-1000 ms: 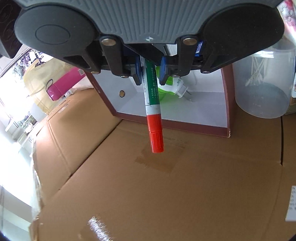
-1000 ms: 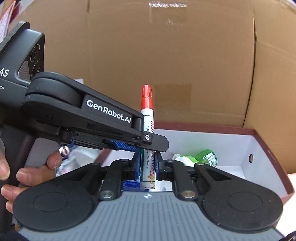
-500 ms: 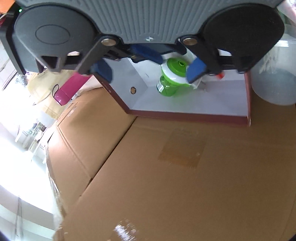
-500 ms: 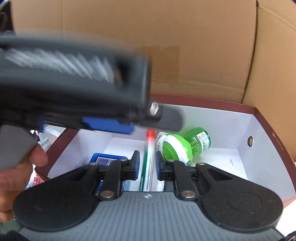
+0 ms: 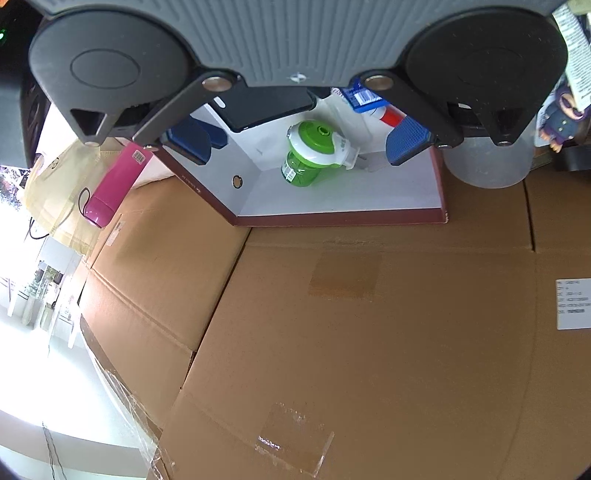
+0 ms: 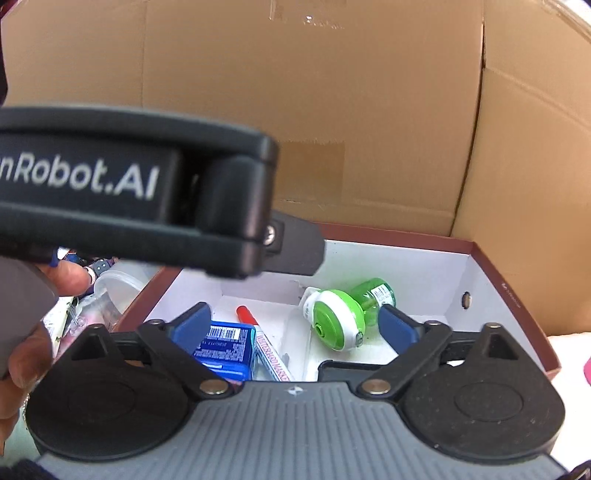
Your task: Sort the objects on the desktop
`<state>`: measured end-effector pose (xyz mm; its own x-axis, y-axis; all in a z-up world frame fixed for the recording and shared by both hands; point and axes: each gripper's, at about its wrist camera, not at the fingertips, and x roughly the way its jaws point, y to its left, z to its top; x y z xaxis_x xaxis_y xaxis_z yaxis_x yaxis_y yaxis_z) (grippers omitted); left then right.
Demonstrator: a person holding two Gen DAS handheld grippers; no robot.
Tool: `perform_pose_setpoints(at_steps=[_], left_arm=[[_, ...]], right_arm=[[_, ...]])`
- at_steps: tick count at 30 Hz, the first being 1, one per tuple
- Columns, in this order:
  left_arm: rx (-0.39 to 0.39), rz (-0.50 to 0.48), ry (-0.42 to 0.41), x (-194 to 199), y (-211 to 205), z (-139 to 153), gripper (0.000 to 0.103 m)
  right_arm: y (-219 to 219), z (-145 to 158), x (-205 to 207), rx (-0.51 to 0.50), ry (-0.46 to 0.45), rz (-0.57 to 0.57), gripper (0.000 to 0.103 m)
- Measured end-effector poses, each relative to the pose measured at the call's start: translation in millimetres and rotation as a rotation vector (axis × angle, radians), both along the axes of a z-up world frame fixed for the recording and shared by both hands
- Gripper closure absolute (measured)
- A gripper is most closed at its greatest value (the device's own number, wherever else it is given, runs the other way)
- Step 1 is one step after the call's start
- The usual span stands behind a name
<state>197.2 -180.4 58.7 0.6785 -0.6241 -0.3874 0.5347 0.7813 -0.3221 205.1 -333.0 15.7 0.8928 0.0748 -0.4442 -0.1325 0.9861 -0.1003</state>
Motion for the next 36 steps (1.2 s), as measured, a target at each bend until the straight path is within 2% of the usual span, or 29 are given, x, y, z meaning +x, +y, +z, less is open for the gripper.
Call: perform_pose_setpoints(at_steps=[3,8,13,17,22,29,36], left_arm=[[0.005,0.017,0.002,-10,5,3,0.0],[0.053,0.041,-0.005,-38,14,3,0.0],[0.198,0.109,-0.025,-71,17,-2,0.0],[0.205,0.098,-0.031,-96,24,-10,0.0],[0.233,0.106,-0.036,-119,30,-20,0.0],[0.267,0.134,-0.049,-133,38,-25,0.0],[0.273,0.143,-0.056,-147,43,-24,0.0]], right_arm=[[4,-1,-11,-0.036,0.004,-0.06,0.007],[2,3,-41,0.037,-0.007,-0.145,0.007],[5,0,-76,0.037,-0.024,-0.222,0.007],[7,-6,-98,0.058,-0.016,-0.257,0.007],[22,-7,-137,0.034,0.007,-0.271,0.007],[31,-21,-156,0.036,0.043,-0.266,0.007],[35,-16,-170,0.013,0.023,-0.308,0.007]])
